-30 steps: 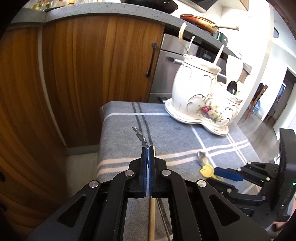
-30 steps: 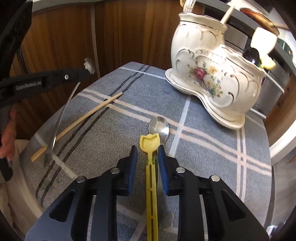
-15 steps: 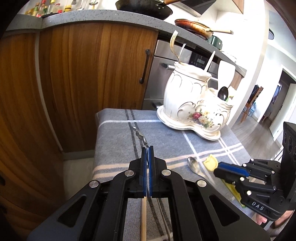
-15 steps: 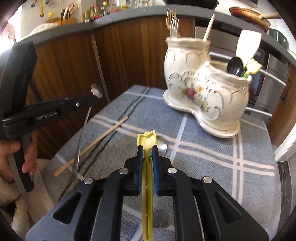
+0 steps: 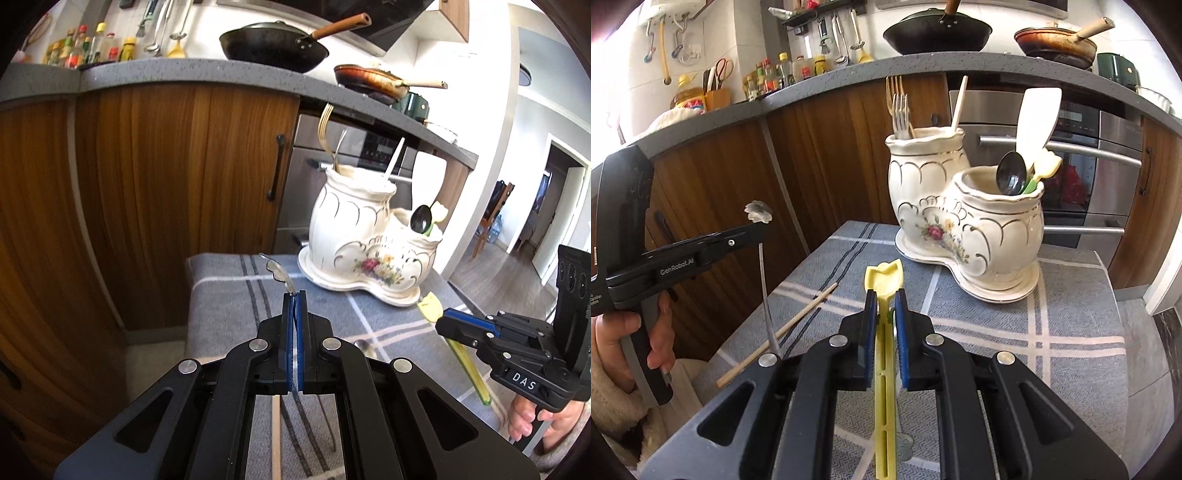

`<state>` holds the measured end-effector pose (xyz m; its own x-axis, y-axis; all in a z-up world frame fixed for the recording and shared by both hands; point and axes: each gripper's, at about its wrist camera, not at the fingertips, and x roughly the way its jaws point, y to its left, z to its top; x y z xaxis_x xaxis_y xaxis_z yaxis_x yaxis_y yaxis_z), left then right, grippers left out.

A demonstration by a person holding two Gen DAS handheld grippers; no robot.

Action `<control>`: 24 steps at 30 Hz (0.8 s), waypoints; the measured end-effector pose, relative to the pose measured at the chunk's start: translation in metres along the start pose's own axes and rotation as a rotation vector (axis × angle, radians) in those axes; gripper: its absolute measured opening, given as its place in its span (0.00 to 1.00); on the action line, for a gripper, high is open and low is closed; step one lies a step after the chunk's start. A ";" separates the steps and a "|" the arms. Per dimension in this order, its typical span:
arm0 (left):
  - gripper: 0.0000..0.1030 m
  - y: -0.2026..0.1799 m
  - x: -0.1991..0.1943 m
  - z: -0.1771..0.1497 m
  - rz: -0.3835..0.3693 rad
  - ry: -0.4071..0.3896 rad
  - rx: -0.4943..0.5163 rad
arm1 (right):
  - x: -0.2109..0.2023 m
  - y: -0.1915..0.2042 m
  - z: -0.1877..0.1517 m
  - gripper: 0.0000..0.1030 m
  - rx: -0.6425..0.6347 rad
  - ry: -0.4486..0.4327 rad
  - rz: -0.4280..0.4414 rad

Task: Organize utensils
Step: 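Lift the yellow spoon with the right tool while the left tool lifts the silver utensil, then carry the yellow spoon over the vase with the right tool while the left tool carries the silver utensil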

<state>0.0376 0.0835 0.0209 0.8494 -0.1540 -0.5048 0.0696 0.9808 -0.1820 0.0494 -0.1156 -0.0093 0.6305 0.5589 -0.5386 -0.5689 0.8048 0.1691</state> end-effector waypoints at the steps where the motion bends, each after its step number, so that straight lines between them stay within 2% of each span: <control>1: 0.02 -0.001 -0.001 0.001 0.000 -0.006 0.005 | 0.001 0.000 0.000 0.10 0.003 -0.004 0.000; 14: 0.02 -0.010 -0.022 0.018 -0.010 -0.096 0.047 | -0.013 -0.004 0.008 0.10 0.005 -0.068 0.005; 24: 0.02 -0.033 -0.031 0.076 -0.056 -0.167 0.105 | -0.027 -0.031 0.048 0.10 0.084 -0.200 -0.022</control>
<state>0.0487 0.0646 0.1065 0.9172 -0.1948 -0.3475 0.1655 0.9798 -0.1125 0.0755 -0.1465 0.0399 0.7396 0.5625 -0.3695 -0.5129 0.8266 0.2317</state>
